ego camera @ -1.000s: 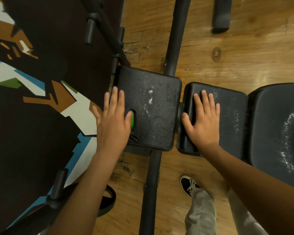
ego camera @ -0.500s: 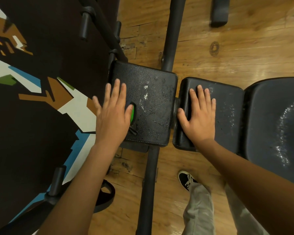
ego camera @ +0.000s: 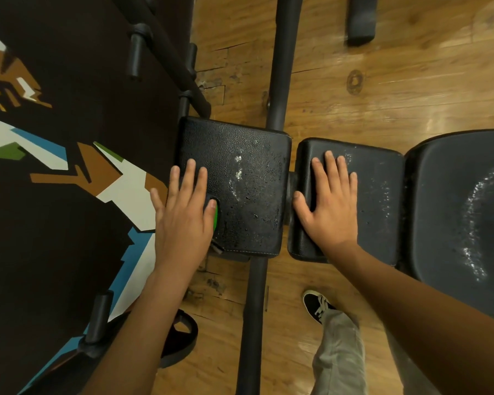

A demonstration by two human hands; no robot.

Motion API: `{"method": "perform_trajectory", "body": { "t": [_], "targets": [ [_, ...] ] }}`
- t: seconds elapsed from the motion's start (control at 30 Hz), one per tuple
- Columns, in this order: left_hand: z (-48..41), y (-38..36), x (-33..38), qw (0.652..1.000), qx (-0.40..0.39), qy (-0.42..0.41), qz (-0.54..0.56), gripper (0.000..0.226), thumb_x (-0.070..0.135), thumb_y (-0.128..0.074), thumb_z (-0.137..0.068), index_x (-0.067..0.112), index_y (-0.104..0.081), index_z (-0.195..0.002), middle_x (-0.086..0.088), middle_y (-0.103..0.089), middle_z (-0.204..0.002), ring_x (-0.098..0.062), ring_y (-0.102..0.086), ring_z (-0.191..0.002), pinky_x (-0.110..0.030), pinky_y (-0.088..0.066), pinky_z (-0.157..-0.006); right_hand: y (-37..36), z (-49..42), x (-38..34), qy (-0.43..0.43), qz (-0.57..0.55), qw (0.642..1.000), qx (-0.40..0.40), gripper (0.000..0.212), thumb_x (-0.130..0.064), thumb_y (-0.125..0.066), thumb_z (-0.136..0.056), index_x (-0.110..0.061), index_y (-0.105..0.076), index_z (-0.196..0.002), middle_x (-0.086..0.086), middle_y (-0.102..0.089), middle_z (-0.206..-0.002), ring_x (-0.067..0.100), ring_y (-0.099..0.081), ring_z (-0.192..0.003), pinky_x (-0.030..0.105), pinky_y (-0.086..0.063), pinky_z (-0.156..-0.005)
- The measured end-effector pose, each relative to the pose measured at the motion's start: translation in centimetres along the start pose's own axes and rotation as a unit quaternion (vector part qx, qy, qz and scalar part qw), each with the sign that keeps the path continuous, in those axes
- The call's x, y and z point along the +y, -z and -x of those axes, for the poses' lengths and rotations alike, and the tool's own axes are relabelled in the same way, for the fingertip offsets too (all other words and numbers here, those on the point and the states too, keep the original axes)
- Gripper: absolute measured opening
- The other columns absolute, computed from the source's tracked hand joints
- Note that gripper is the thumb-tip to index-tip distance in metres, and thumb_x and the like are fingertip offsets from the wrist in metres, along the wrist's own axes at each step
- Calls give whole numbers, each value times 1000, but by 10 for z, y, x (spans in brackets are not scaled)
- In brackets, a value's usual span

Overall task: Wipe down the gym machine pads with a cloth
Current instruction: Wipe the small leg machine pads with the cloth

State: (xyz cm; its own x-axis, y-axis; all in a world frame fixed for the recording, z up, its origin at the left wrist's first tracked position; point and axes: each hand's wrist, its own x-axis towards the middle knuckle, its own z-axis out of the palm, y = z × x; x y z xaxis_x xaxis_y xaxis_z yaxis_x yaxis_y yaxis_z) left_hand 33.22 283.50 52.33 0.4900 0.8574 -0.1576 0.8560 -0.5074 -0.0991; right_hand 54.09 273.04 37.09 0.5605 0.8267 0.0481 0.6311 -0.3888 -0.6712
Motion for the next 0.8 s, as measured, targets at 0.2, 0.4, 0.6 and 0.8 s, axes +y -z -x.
{"method": "perform_trajectory", "body": {
  "t": [0.2,0.4,0.6,0.8],
  "targets": [
    [-79,10,16,999,31,4,-3,58,36,-35,-108,19,-22,-161,-2,-11,-170,-25,-1,-157,-61,0,-121,0,-1,0,1,1,1000,-4,71,-49,-46,-97,-14,-35,-158,8,-19,-170,27,-7,-159,53,-7,-127],
    [-146,20,31,1000,20,-12,-6,58,35,-36,-107,20,-21,-161,0,-9,-171,-25,3,-157,-63,1,-121,0,-1,0,4,0,1000,0,71,-49,-48,-97,-14,-35,-158,9,-20,-170,27,-8,-158,53,-8,-127],
    [-154,24,29,999,10,-38,-15,59,35,-36,-107,19,-21,-162,-2,-7,-171,-25,2,-157,-62,3,-121,0,-1,0,6,-1,1000,5,70,-48,-49,-97,-14,-36,-157,10,-21,-169,28,-10,-158,54,-9,-127],
    [-109,23,18,999,16,-45,14,64,37,-41,-107,19,-14,-163,0,-3,-171,-24,4,-157,-59,4,-121,0,-1,1,4,-2,1000,4,71,-48,-49,-97,-13,-36,-157,9,-22,-169,29,-10,-158,52,-8,-127]
  ]
}}
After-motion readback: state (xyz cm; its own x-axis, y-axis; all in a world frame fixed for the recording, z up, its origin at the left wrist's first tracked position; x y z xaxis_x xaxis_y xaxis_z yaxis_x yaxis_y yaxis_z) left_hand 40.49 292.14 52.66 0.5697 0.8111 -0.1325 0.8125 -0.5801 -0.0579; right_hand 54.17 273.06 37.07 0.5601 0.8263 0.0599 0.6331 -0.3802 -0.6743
